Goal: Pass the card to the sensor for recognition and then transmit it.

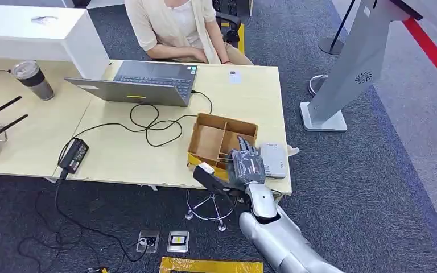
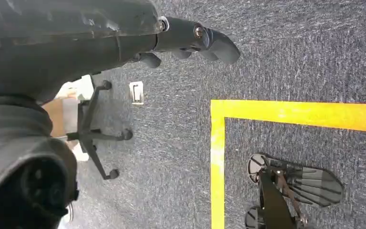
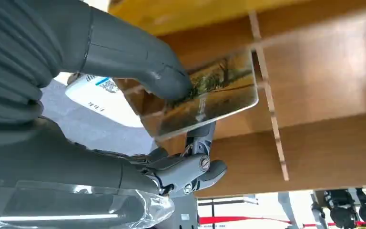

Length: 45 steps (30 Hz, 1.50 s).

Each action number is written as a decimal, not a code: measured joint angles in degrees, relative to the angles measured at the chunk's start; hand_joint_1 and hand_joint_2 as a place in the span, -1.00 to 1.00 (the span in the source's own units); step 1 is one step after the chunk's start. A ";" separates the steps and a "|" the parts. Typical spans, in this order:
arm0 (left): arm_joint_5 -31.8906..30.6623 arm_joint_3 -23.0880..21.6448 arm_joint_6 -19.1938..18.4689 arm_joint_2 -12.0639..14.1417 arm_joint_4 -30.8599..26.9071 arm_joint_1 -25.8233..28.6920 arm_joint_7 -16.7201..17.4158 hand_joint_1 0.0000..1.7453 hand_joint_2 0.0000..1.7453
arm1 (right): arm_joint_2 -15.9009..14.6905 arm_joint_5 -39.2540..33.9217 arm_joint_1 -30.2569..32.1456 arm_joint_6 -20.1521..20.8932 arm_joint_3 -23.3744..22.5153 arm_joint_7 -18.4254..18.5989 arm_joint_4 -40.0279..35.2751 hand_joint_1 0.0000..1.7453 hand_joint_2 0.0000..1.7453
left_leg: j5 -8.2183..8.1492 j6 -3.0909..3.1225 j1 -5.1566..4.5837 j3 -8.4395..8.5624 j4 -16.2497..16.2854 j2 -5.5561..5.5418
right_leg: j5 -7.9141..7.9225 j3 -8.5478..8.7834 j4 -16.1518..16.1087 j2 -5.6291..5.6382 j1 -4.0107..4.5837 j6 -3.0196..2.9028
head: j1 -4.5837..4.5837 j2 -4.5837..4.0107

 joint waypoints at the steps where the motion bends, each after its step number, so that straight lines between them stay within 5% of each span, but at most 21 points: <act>1: -0.02 0.00 0.00 -0.02 0.00 0.00 0.00 -1.00 -1.00 | 0.09 -0.05 -0.24 0.04 -0.04 -0.09 0.00 1.00 1.00 | 0.00 0.00 0.00 0.00 0.00 0.00 | 0.00 0.00 0.00 0.00 0.00 0.00 | 0.00 0.00; 45: 1.44 -1.38 0.96 -0.54 0.02 -0.02 0.72 -1.00 -1.00 | 4.50 -1.47 -10.73 1.05 -1.51 -4.22 -3.32 1.00 1.00 | 0.03 -0.03 0.00 0.01 0.00 0.00 | 0.02 -0.02 0.04 0.00 0.00 -0.02 | 0.00 0.00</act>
